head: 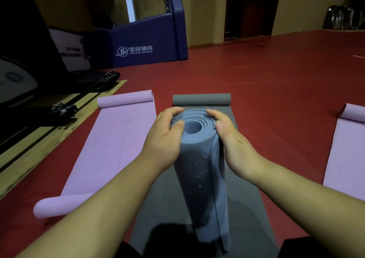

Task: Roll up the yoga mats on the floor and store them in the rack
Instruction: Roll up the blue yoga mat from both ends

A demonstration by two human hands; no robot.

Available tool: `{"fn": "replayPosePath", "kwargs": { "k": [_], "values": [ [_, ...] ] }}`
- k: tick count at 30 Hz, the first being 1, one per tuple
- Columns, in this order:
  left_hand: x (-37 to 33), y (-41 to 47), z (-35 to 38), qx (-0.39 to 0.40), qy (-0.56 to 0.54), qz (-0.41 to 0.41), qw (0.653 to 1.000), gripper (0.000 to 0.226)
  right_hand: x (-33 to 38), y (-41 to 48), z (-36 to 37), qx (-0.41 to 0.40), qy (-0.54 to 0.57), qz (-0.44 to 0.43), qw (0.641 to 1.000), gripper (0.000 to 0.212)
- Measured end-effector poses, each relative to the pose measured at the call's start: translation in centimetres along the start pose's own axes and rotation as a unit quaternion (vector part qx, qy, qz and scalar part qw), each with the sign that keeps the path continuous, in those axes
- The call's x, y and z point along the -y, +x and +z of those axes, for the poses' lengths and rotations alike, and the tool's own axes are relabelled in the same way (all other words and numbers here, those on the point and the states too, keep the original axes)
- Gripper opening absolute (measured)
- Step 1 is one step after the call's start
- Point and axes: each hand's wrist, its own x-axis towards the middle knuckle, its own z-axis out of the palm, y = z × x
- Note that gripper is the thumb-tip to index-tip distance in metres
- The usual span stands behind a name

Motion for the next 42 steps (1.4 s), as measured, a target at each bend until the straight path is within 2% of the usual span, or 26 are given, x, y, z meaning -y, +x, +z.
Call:
{"fn": "replayPosePath", "kwargs": {
  "k": [4, 8, 13, 15, 19, 23, 26, 28, 32, 34, 36, 38, 42],
  "values": [
    [-0.4, -0.4, -0.5, -0.019, -0.043, -0.061, 0.997, 0.027, 0.1, -0.5, 0.2, 0.003, -0.075, -0.059, 0.995, 0.031],
    [-0.6, -0.9, -0.8, -0.009, -0.048, -0.06, 0.997, 0.025, 0.4, -0.2, -0.5, 0.017, -0.15, -0.093, 0.984, 0.04],
    [-0.6, -1.3, -1.1, -0.005, -0.037, -0.043, 0.998, 0.029, 1.1, 0.3, -0.6, 0.0, -0.261, -0.245, 0.934, 0.045],
    [-0.5, -1.4, -1.3, -0.005, -0.037, -0.041, 0.998, 0.031, 1.4, 0.5, -0.1, 0.01, -0.274, -0.293, 0.916, 0.044],
    [0.5, -0.8, -2.4, 0.011, -0.041, -0.049, 0.998, 0.032, 1.9, 1.1, 1.1, 0.032, -0.285, -0.317, 0.904, 0.046],
    [1.8, 0.3, -5.5, 0.052, 0.005, -0.069, 0.996, 0.032, 2.4, 2.4, 3.4, 0.028, -0.271, -0.318, 0.908, 0.044],
    [3.6, 0.1, -9.4, 0.075, -0.008, -0.11, 0.991, 0.033, 3.2, 4.2, 7.1, 0.06, -0.238, -0.334, 0.91, 0.039],
    [5.9, -0.8, -12.6, 0.035, -0.029, -0.158, 0.986, 0.032, 3.6, 5.7, 10.4, 0.08, -0.217, -0.339, 0.912, 0.037],
    [13.3, -4.9, -19.5, -0.125, -0.048, -0.247, 0.96, 0.036, 3.7, 8.1, 18.0, 0.134, -0.175, -0.297, 0.929, 0.037],
    [17.9, -8.4, -22.1, -0.191, -0.035, -0.291, 0.937, 0.021, 3.6, 8.7, 22.3, 0.168, -0.163, -0.291, 0.928, 0.034],
    [22.9, -12.7, -23.8, -0.223, 0.0, -0.328, 0.918, 0.009, 3.7, 9.0, 26.8, 0.207, -0.157, -0.282, 0.923, 0.038],
    [27.4, -16.9, -24.8, -0.224, 0.03, -0.372, 0.9, 0.002, 3.6, 8.7, 31.2, 0.251, -0.155, -0.274, 0.915, 0.045],
    [34.7, -24.2, -26.2, -0.246, 0.056, -0.462, 0.85, 0.021, 2.9, 6.6, 39.2, 0.358, -0.142, -0.286, 0.877, 0.049]
  ]
}}
